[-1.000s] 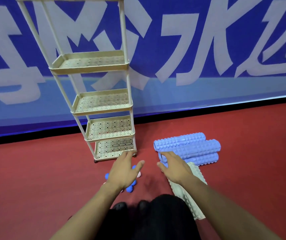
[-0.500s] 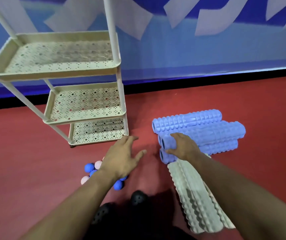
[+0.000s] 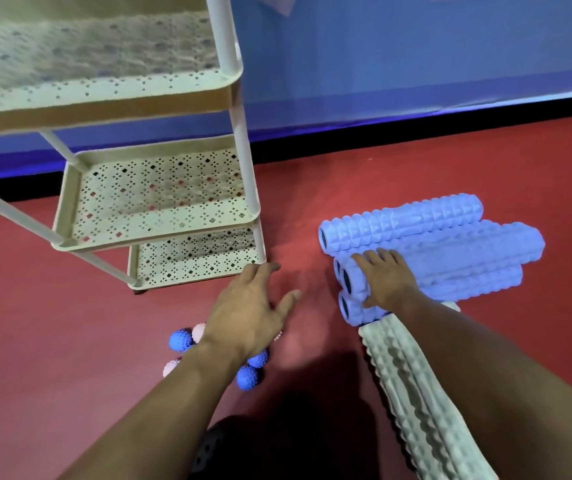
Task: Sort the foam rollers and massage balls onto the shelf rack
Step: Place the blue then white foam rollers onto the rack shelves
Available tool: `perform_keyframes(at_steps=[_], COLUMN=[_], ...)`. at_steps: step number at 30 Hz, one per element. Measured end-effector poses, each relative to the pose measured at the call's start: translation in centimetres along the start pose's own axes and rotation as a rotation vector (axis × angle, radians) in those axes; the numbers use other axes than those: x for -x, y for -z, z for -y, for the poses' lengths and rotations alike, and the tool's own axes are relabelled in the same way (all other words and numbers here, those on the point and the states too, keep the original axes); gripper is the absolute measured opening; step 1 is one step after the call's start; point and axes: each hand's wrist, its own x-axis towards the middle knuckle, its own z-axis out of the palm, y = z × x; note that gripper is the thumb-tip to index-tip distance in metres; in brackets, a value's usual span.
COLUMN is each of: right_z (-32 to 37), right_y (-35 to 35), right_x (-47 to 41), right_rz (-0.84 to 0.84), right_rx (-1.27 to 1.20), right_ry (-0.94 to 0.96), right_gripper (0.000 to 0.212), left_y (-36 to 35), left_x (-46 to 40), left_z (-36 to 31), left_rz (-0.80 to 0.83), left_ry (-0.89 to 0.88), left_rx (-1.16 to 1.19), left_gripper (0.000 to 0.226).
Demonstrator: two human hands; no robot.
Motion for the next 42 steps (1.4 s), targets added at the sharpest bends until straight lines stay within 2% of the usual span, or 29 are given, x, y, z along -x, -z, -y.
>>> perform_keyframes(at_steps=[3,5,8,11,16,20,23,26,28,30,33,37,39,41,42], right_z=[-0.1,0.0,1.6,4.8,11.5,15.8,18.5,19.9,20.4,21.5,23.0,23.4,23.2,23.3,23.4], right_y=[-0.3,0.6,4.2,9.6,17.9,21.4,22.5,23.3,24.1,25.2,26.7,27.1,26.1,25.9,26.0], right_x=[0.8,1.7,3.8,6.7,14.1,19.7,22.0,21.8,20.9,20.2,19.4,18.8,18.0,18.0,18.5], right_rz=[-0.150,-0.302,-0.500,-0.692,-0.881,-0.979,-0.999,-1.027,-1.011,-0.937,-0.776,-0.652,-0.624,-0.599,-0.576], right_rx=[-0.060,-0.121,-0.192,-0.322,-0.744,-1.176,-1.479,-1.736,-1.876,-2.023,-2.145,-2.236,-2.249,-2.275,-2.305], right_ry=[0.003,0.000,-0.054,-0.096,-0.158,-0.088,-0.139,-0.296,-0.432,-0.570,-0.696,-0.653,-0.654,-0.670,-0.672], right_gripper=[0.107,0.098,0.098,0.098,0.089,0.082,0.084,0.073,0.066,0.070,0.086,0.104,0.118,0.119,0.116], left_y=[1.4,2.8,5.3,8.1,12.8,14.8,15.0,15.5,16.1,16.6,16.6,16.7,16.4,15.3,14.6], left_x=[-0.4,-0.3,0.8,3.1,8.1,13.1,15.5,16.2,16.9,17.9,19.6,21.5,21.3,21.0,21.0], left_z=[0.5,0.6,0.5,-0.4,-0.9,0.8,3.5,5.6,6.0,6.0,6.5,7.8,7.9,7.4,7.0], left_rz=[-0.003,-0.030,-0.101,-0.167,-0.245,-0.300,-0.325,-0.369,-0.385,-0.369,-0.341,-0.310,-0.332,-0.338,-0.349], left_ry=[0.029,0.072,0.150,0.149,0.181,0.247,0.296,0.331,0.350,0.349,0.354,0.361,0.372,0.341,0.303], left_rx=[-0.010,0.032,0.183,0.259,0.481,0.756,0.882,1.023,1.113,1.156,1.068,0.939,0.920,0.818,0.678], left_gripper=[0.061,0.061,0.063,0.065,0.064,0.044,0.039,0.056,0.049,0.042,0.053,0.070,0.068,0.063,0.066])
